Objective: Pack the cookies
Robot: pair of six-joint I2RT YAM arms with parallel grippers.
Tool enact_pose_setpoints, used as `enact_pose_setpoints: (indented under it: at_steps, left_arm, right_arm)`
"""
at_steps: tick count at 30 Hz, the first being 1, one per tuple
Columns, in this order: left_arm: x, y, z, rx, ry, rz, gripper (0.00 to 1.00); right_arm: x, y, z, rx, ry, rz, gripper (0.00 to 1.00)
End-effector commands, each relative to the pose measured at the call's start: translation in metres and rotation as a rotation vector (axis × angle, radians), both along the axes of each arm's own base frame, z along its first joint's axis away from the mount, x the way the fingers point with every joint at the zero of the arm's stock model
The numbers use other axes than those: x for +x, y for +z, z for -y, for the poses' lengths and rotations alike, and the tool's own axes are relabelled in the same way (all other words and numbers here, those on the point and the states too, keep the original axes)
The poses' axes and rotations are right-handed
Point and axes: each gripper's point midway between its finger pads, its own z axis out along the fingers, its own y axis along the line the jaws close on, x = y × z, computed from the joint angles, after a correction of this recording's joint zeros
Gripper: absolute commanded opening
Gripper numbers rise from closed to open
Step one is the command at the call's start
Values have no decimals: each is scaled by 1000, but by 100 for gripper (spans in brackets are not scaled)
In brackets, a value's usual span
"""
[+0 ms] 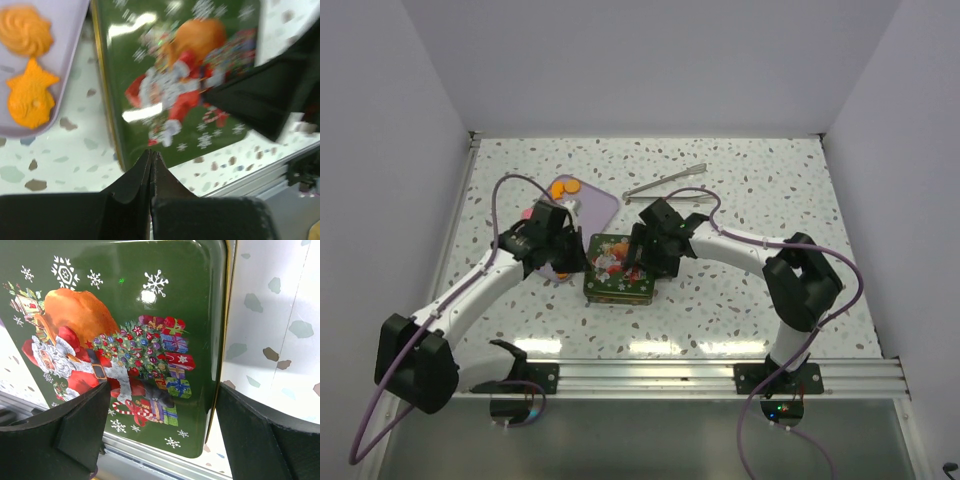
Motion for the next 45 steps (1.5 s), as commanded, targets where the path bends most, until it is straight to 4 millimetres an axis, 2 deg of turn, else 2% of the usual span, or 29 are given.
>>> enact_pose_setpoints:
  at_steps: [1, 4, 6, 9, 12, 15, 16, 18, 20, 21, 29, 34, 37, 41, 44, 45]
  left_arm:
    - [-36, -67, -19, 101, 11, -173, 0]
    - [-41, -81, -15, 113, 22, -212, 0]
    - [-39, -81, -22, 152, 61, -225, 0]
    - [-26, -68, -22, 173, 61, -191, 0]
    - [-22, -60, -23, 185, 69, -185, 0]
    - [-13, -42, -19, 167, 80, -156, 0]
    - [-6, -30, -17, 155, 86, -128, 0]
    - [1, -13, -17, 157, 95, -94, 0]
    - [6, -5, -19, 168, 102, -76, 0]
    - [9, 1, -18, 169, 101, -68, 0]
    - [12, 15, -19, 168, 111, -55, 0]
    - [19, 32, -23, 165, 132, -23, 0]
    - [26, 42, -32, 178, 164, 1, 0]
    - [34, 62, -50, 204, 231, 53, 1]
    - [40, 74, -64, 227, 275, 103, 11]
    - [42, 80, -71, 230, 297, 125, 23]
  right_arm:
    - [-23, -30, 16, -100, 8, -79, 85]
    - [-24, -29, 18, -100, 6, -77, 85]
    - [-26, -28, 19, -103, 8, -76, 85]
    - [-26, -28, 20, -101, 5, -75, 85]
    - [-26, -27, 21, -100, 6, -74, 85]
    - [-24, -21, 20, -96, 6, -58, 86]
    - [-23, -19, 20, -97, 7, -53, 86]
    - [-20, -12, 21, -104, 6, -37, 88]
    - [-19, -10, 25, -123, 6, -32, 90]
    - [-20, -8, 25, -126, 5, -33, 98]
    - [-19, 2, 32, -147, -10, -17, 99]
    - [-13, 27, 33, -142, 2, 30, 99]
    - [-6, 51, 33, -144, 13, 77, 99]
    - [2, 96, 33, -114, 26, 168, 99]
    - [2, 125, 36, -83, 42, 227, 99]
    - [1, 132, 38, -75, 55, 247, 99]
